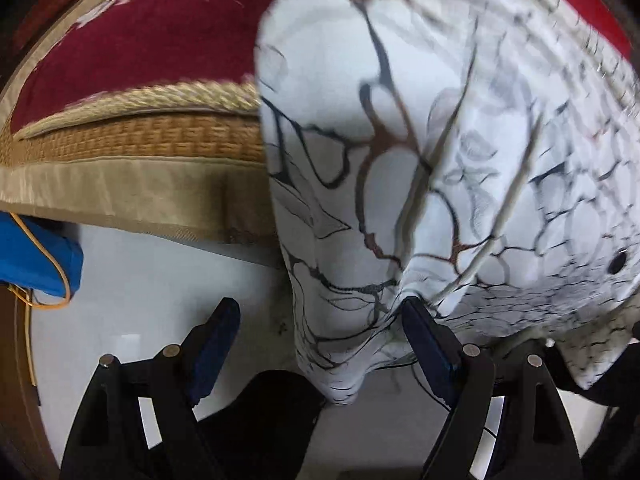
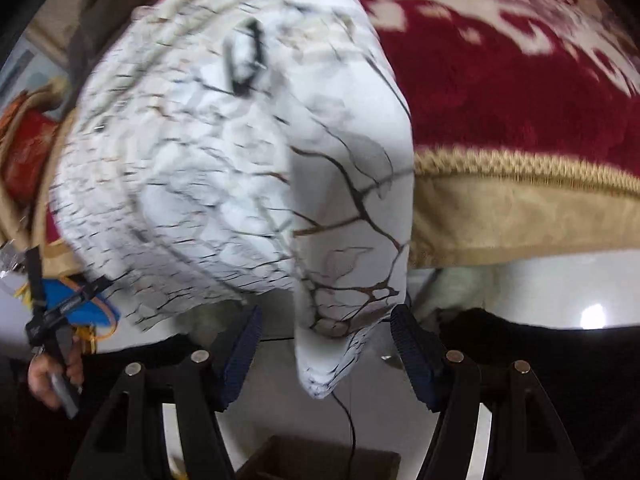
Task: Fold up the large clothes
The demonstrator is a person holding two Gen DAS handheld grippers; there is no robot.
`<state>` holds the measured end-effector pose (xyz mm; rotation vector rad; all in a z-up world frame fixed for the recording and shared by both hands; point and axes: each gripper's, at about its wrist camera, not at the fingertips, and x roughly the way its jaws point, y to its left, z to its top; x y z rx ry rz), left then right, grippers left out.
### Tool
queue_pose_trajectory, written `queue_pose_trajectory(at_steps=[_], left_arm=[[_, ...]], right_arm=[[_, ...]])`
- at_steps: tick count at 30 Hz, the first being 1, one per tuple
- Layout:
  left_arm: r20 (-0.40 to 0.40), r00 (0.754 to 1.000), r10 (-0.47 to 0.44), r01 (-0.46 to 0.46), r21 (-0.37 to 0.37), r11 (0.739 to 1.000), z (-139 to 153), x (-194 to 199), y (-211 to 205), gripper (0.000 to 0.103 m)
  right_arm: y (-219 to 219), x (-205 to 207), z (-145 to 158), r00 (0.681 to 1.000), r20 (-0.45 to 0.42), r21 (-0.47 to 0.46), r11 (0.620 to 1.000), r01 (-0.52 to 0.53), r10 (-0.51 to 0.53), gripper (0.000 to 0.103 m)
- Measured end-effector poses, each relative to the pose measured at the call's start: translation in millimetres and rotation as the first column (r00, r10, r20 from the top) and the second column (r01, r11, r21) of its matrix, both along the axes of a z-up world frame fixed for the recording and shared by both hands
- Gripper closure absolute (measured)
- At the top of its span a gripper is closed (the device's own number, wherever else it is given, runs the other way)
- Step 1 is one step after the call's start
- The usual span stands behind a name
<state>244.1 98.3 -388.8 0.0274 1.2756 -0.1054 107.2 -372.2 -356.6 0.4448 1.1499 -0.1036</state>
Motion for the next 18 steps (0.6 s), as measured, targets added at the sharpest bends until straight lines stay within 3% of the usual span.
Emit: queue_pose_trajectory(at_steps=[4,6,8,10,11,12,13,15,18], left_arm=[[0.045,0.999,-0.031,0.031,0.014,0.999,-1,0,-12,0.020],[0.068,0.997,-0.041,0.041,-0.002,0.999,-1,1,-17,0.025],[0.073,0.996,-0.058,0.060,-0.027,0.998,-2,2,-22,0.054],[0.074,0.994,-0.077,0.080,-0.041,0.996,-3,3,-27,0.067],[0.077,0.994,-0.083,0.087,-0.042,0.995,-3,2,-32,0.074],[0.082,0.993,-0.088,0.092,-0.052,0.994,-3,1,-33,0.078],[0.086,0.992,-0.087,0.093,-0.067,0.993,-2,0,-34,0.090],[0.091,0.993,-0.078,0.088,-0.118,0.989,2,1,-38,0.096],[0.074,0.996,-0.050,0.067,-0.250,0.966,10,-4,-33,0.098]], right_arm=[[4,4,-22,0.997,-0.032,-0.083,0.994,0.064,-0.067,0.033],[5,8,-34,0.996,-0.041,-0.113,0.990,0.080,-0.085,0.033],[4,10,-42,0.994,-0.035,-0.114,0.989,0.095,-0.099,0.033],[0,10,-52,0.996,-0.007,-0.061,0.994,0.086,-0.086,0.036],[-4,9,-56,0.996,0.001,-0.034,0.995,0.090,-0.090,0.043],[-7,9,-59,0.996,0.005,-0.004,0.996,0.087,-0.087,0.069],[-9,8,-61,0.998,0.007,0.048,0.997,0.067,-0.068,0.080],[-11,4,-57,0.999,0.017,0.090,0.995,0.050,-0.051,0.090],[-2,-4,-37,0.997,0.064,0.188,0.981,-0.045,0.034,0.094]])
